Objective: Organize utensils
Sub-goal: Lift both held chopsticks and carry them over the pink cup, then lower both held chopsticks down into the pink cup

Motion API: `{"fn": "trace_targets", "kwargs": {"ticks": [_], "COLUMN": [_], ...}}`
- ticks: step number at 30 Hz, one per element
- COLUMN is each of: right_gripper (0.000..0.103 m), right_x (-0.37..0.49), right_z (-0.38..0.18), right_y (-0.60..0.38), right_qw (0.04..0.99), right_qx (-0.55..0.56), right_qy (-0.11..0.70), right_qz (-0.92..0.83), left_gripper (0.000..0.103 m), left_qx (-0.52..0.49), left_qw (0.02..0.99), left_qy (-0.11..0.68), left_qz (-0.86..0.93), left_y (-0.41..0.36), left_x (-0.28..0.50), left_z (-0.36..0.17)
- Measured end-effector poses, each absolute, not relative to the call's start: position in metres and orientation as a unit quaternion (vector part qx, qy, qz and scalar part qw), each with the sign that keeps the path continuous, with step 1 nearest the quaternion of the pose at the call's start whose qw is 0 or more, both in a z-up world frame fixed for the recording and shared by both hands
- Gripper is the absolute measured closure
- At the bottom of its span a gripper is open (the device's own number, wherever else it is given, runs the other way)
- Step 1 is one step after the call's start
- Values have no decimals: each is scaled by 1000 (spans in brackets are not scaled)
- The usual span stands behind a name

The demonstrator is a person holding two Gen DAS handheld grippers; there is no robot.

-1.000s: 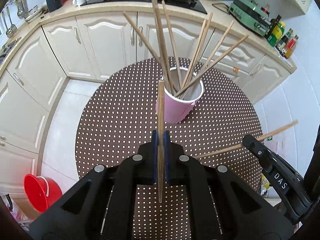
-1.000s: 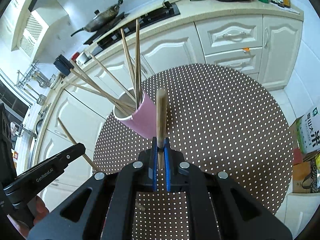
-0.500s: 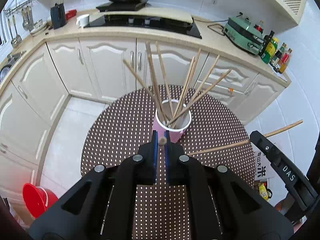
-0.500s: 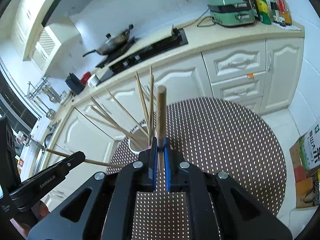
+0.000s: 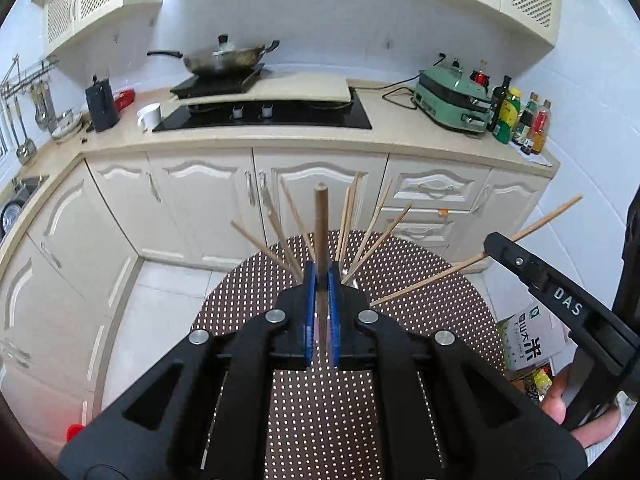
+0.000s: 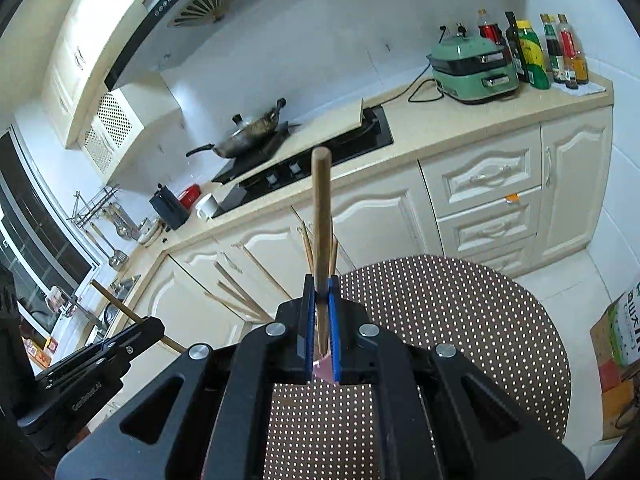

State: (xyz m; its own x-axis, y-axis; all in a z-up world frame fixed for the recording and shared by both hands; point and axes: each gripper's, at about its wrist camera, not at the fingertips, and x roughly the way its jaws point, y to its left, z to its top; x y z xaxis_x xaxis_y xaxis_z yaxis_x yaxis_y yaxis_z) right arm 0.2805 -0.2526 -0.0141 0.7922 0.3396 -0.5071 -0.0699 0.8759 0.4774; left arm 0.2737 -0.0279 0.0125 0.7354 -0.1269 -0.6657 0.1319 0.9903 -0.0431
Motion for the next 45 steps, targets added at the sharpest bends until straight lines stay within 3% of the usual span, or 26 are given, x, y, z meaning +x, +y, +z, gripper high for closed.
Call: {"fn": "trace_targets", "kwargs": {"ticks": [20,45], "right_gripper": [98,95], "right_x": [324,378], "right_z": [-29,-92], "right_y": [-228,-196], "right_qw": [914,867], "right_qx": [192,167], "right_qy": [336,445], "right_qz": [123,148], "left_gripper": [97,96], "left_qx": [-11,-42], "left_qw": [946,897], "left_qy": [317,437], "left_qz": [-63,-54], "left_y": [-29,-21], "left_x": [310,380], "left_z": [41,-61]}}
